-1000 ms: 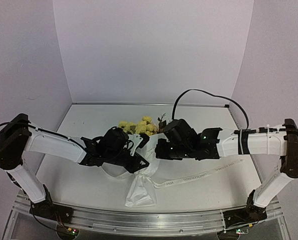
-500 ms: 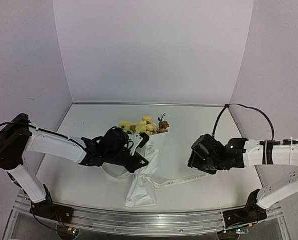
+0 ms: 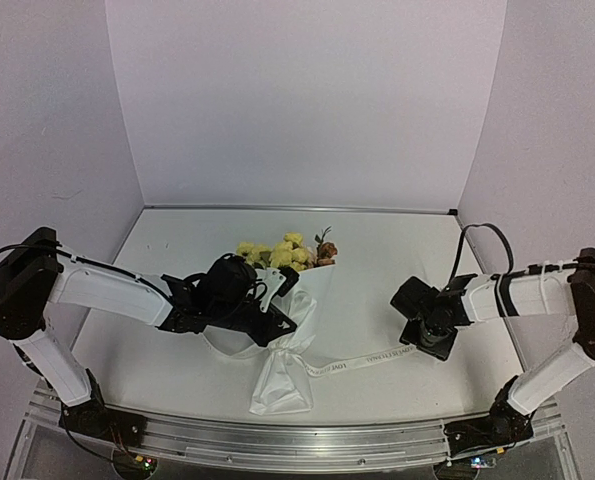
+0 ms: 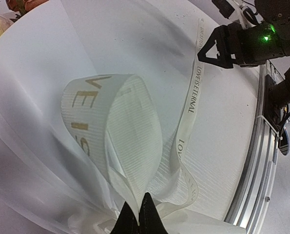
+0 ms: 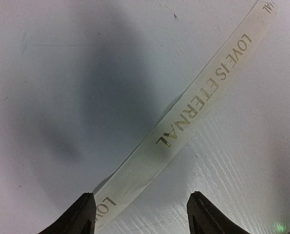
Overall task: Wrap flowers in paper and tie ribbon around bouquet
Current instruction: Cross the half-tied ribbon over the folded bouquet.
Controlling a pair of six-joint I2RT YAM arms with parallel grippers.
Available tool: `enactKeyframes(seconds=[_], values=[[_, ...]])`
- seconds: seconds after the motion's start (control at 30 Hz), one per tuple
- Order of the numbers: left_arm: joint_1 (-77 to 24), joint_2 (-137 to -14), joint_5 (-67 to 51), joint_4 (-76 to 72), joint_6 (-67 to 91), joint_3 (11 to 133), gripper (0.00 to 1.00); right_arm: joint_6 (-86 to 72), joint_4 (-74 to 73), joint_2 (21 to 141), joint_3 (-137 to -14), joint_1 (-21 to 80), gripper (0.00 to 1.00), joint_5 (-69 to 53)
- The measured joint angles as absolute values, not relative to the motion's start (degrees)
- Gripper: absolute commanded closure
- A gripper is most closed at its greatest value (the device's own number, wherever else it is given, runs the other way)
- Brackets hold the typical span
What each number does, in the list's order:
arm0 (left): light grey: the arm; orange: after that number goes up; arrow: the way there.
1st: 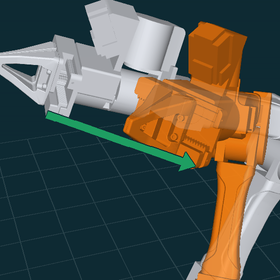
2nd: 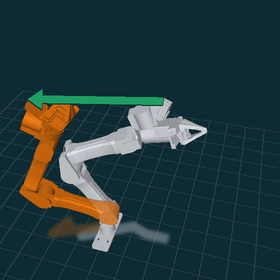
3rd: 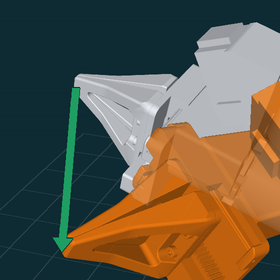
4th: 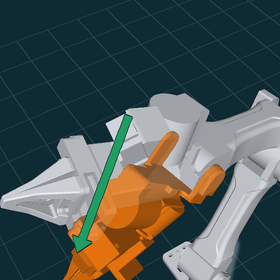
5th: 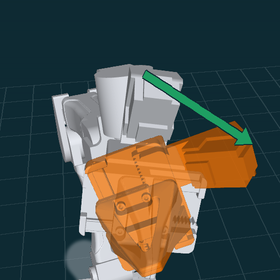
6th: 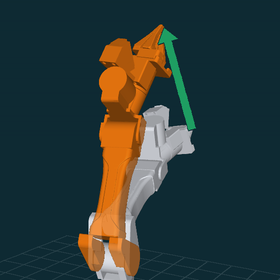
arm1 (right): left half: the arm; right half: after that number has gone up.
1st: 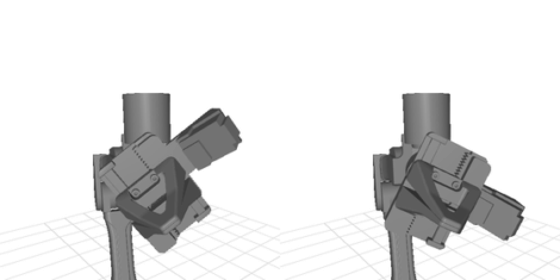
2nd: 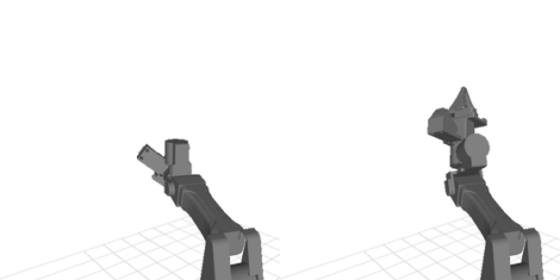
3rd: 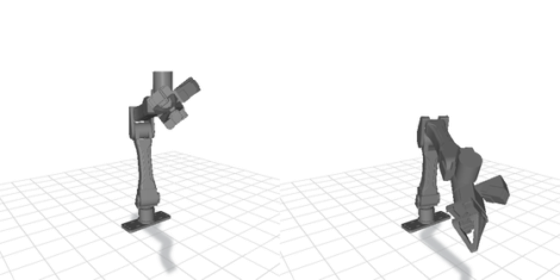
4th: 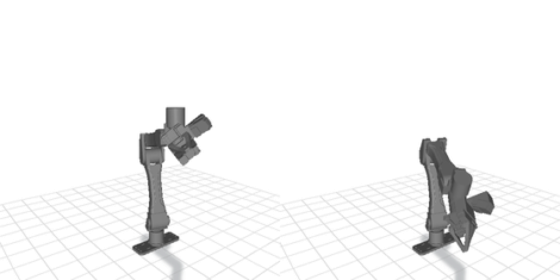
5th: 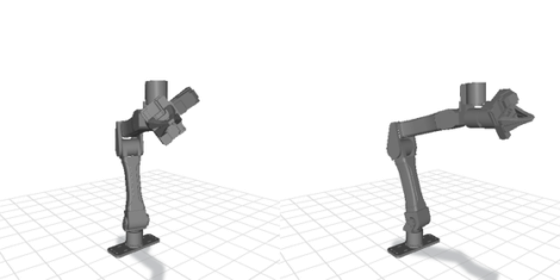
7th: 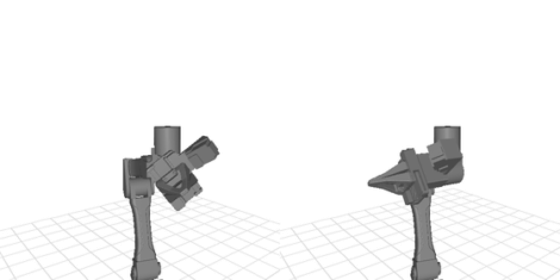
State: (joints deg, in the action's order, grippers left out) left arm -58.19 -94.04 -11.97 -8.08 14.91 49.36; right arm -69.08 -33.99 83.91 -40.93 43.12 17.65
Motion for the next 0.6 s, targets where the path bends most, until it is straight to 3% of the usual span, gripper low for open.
enactKeyframes(seconds=[0.43,0.6], values=[[-58.19,-93.60,-11.99,-8.08,14.79,49.36,1.00,-71.07,-32.59,91.74,-43.81,42.63,0.47,16.45],[-58.19,-93.56,-12.03,-8.08,14.74,49.34,1.00,-72.19,-30.64,92.36,-43.67,42.63,0.66,16.86]])
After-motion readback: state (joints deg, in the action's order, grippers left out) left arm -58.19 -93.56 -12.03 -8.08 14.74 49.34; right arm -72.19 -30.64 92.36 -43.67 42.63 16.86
